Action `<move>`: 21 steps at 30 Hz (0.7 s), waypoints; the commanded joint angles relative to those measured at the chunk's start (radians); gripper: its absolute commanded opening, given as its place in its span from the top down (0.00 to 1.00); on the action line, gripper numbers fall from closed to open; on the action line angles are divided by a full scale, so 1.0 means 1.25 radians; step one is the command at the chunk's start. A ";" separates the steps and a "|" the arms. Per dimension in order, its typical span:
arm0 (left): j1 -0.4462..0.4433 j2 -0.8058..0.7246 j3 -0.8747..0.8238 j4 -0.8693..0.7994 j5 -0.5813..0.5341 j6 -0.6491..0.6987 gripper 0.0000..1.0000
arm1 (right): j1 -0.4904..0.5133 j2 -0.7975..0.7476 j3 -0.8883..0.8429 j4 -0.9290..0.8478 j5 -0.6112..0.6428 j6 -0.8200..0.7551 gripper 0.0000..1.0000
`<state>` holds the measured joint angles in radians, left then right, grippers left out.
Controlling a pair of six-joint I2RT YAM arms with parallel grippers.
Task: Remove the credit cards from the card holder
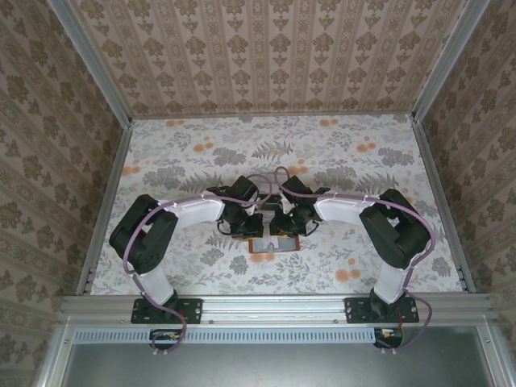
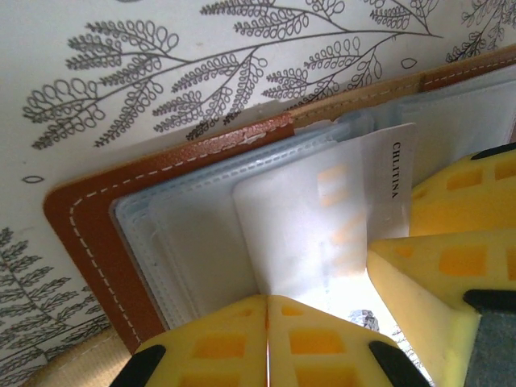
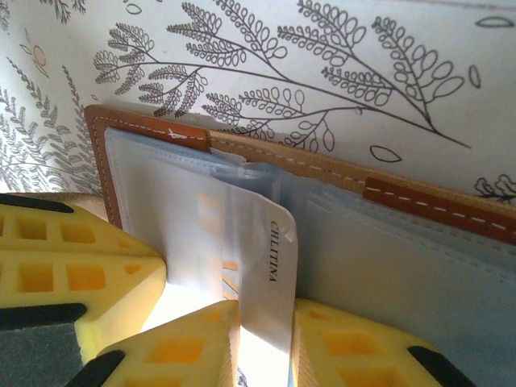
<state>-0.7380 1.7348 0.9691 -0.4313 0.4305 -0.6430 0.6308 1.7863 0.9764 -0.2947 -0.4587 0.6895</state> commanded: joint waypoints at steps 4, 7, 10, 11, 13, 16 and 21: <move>0.007 0.022 -0.005 -0.029 -0.012 0.020 0.91 | -0.012 -0.050 -0.031 0.067 -0.081 0.044 0.82; 0.008 0.019 -0.005 -0.029 -0.012 0.021 0.91 | -0.016 -0.059 -0.035 0.065 -0.084 0.045 0.86; 0.010 0.016 -0.006 -0.030 -0.013 0.022 0.91 | -0.024 -0.065 -0.036 0.053 -0.076 0.038 0.90; 0.010 0.014 -0.005 -0.032 -0.013 0.023 0.91 | -0.026 -0.068 -0.037 0.044 -0.070 0.032 0.90; 0.011 0.012 -0.006 -0.031 -0.014 0.022 0.91 | -0.031 -0.074 -0.033 0.010 -0.044 0.013 0.92; 0.012 0.008 -0.008 -0.031 -0.014 0.023 0.91 | -0.036 -0.086 -0.020 -0.055 0.010 -0.024 0.93; 0.015 0.002 -0.008 -0.033 -0.016 0.023 0.91 | -0.042 -0.096 -0.001 -0.130 0.075 -0.068 0.93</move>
<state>-0.7315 1.7348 0.9691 -0.4343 0.4297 -0.6342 0.5869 1.6882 0.9516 -0.3401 -0.4629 0.6575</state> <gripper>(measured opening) 0.093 0.077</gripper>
